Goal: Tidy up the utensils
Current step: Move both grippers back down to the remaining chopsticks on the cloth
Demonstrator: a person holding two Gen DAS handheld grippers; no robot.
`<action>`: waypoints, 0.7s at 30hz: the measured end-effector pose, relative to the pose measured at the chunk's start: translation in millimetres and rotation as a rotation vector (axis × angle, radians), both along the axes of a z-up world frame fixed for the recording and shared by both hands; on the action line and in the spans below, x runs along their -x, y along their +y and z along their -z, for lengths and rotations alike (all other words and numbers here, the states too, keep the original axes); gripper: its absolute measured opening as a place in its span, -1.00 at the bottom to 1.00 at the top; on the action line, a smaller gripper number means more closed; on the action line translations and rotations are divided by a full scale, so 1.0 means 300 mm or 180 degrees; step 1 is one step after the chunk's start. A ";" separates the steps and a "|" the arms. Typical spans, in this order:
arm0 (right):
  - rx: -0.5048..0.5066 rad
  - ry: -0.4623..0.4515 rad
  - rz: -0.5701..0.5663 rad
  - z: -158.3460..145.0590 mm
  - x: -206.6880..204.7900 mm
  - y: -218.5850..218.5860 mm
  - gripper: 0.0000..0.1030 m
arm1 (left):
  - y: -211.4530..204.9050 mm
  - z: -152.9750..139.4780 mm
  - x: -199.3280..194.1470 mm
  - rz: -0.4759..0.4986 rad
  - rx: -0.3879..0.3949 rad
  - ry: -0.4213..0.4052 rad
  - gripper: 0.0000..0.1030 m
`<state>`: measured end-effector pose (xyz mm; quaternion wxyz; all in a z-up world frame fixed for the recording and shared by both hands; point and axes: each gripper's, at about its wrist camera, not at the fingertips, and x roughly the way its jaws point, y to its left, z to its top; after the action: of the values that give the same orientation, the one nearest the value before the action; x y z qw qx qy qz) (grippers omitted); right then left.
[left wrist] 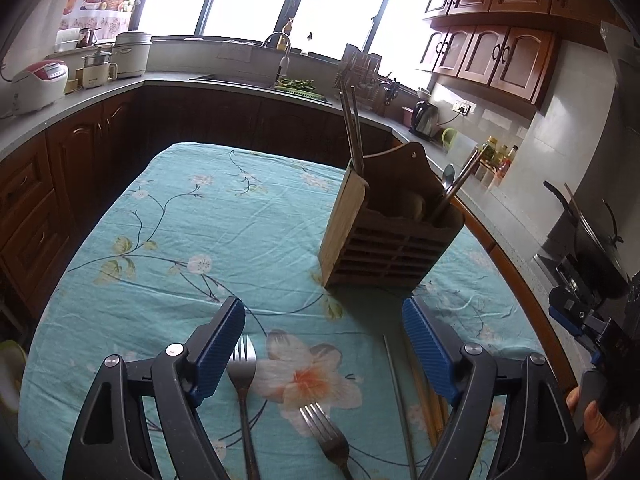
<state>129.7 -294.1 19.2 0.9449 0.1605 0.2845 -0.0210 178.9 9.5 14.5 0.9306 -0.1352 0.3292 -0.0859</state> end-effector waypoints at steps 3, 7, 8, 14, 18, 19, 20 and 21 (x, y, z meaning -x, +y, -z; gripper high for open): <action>0.0019 0.0094 -0.0004 0.042 0.024 0.014 0.96 | -0.009 0.018 0.013 0.0052 -0.0013 0.0117 0.58; 0.0086 0.0200 -0.0029 0.081 0.035 0.034 0.96 | -0.035 0.022 0.017 0.0128 -0.0049 0.0222 0.58; 0.0107 0.0217 -0.0033 0.085 0.034 0.036 0.95 | -0.045 0.020 0.008 0.0148 -0.0062 0.0248 0.58; 0.0130 0.0302 -0.0080 0.098 0.006 0.041 0.79 | -0.091 0.022 -0.014 0.0248 -0.0128 0.0302 0.58; 0.0094 0.0412 -0.0106 0.121 -0.025 0.037 0.38 | -0.126 0.037 -0.035 0.0319 -0.0181 0.0370 0.55; 0.0071 0.0438 -0.0121 0.129 -0.033 0.035 0.33 | -0.136 0.042 -0.042 0.0346 -0.0187 0.0393 0.55; 0.0046 0.0466 -0.0132 0.136 -0.044 0.033 0.21 | -0.148 0.048 -0.049 0.0380 -0.0181 0.0420 0.55; 0.0020 0.0497 -0.0144 0.143 -0.056 0.032 0.08 | -0.161 0.056 -0.059 0.0416 -0.0179 0.0450 0.54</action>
<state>146.5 -284.4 -23.8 0.9206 0.1489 0.3608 -0.0130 196.7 -38.7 -2.4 0.9009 -0.0930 0.4044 -0.1274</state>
